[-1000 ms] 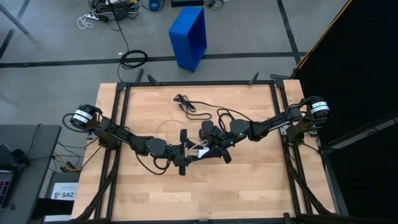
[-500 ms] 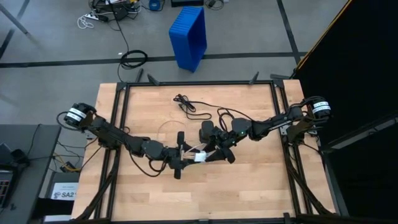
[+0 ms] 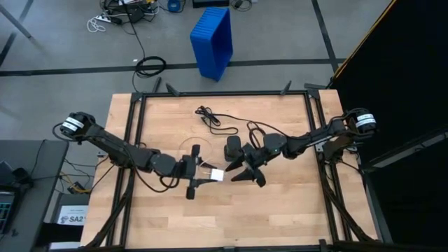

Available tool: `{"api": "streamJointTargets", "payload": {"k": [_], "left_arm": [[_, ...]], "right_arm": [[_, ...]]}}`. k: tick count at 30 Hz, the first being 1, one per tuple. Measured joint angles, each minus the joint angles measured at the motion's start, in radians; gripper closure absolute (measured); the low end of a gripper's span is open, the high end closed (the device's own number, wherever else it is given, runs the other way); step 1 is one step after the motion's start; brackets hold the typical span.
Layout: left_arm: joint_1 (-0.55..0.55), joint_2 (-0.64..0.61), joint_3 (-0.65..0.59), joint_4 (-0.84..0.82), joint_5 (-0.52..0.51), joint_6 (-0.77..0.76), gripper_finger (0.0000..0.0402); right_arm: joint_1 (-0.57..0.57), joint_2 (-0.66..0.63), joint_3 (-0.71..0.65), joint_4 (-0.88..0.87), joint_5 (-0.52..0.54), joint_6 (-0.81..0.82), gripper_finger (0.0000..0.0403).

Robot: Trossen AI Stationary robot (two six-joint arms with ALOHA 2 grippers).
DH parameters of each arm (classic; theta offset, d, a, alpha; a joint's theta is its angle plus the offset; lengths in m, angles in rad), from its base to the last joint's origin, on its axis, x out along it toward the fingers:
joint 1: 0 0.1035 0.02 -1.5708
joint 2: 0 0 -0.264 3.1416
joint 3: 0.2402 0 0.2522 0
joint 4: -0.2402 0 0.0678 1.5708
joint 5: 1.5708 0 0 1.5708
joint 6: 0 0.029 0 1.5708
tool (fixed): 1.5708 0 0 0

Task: Plug in charger
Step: Insert the charger adapter into the black outlet

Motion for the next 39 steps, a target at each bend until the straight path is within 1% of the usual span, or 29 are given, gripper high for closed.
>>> {"api": "streamJointTargets", "payload": {"k": [3, 7, 9, 11, 14, 17, 19, 25, 29, 32, 34, 37, 39], "left_arm": [[0.014, 0.000, -0.009, -0.012, 0.000, -0.096, 0.0243], [0.052, 0.000, -0.069, -0.002, -0.002, -0.215, 0.0243], [0.074, 0.000, -0.107, 0.043, -0.003, -0.278, 0.0243], [0.101, 0.002, -0.149, 0.122, -0.003, -0.365, 0.0243], [0.130, 0.006, -0.209, 0.236, 0.005, -0.482, 0.0243], [0.138, 0.006, -0.234, 0.338, 0.010, -0.555, 0.0243], [0.139, 0.006, -0.235, 0.356, 0.012, -0.568, 0.0243], [0.140, 0.006, -0.235, 0.390, 0.004, -0.573, 0.0243], [0.145, 0.006, -0.236, 0.398, 0.000, -0.573, 0.0243], [0.151, 0.006, -0.236, 0.396, -0.001, -0.571, 0.0243], [0.156, 0.006, -0.236, 0.401, -0.001, -0.564, 0.0243], [0.164, 0.006, -0.236, 0.418, 0.000, -0.563, 0.0243], [0.169, 0.008, -0.235, 0.419, 0.000, -0.569, 0.0243]], "right_arm": [[0.056, 0.000, 0.000, -0.084, 0.164, -0.170, 0.0206], [0.149, 0.000, 0.000, -0.185, 0.468, -0.367, 0.0205], [0.194, 0.000, 0.000, -0.202, 0.612, -0.447, 0.0204], [0.236, 0.000, 0.000, -0.196, 0.745, -0.531, 0.0204], [0.285, 0.000, 0.000, -0.173, 0.890, -0.656, 0.0206], [0.310, 0.000, 0.000, -0.162, 0.972, -0.738, 0.0203], [0.312, 0.000, 0.000, -0.151, 0.988, -0.775, 0.0199], [0.270, 0.002, 0.000, -0.094, 0.976, -0.829, 0.0191], [0.211, 0.002, 0.000, -0.051, 0.871, -0.827, 0.0190], [0.169, 0.002, 0.000, -0.018, 0.813, -0.827, 0.0190], [0.147, 0.003, 0.015, -0.023, 0.768, -0.826, 0.0189], [0.130, 0.051, 0.067, -0.026, 0.738, -0.843, 0.0184], [0.128, 0.110, 0.118, -0.031, 0.734, -0.873, 0.0181]]}}
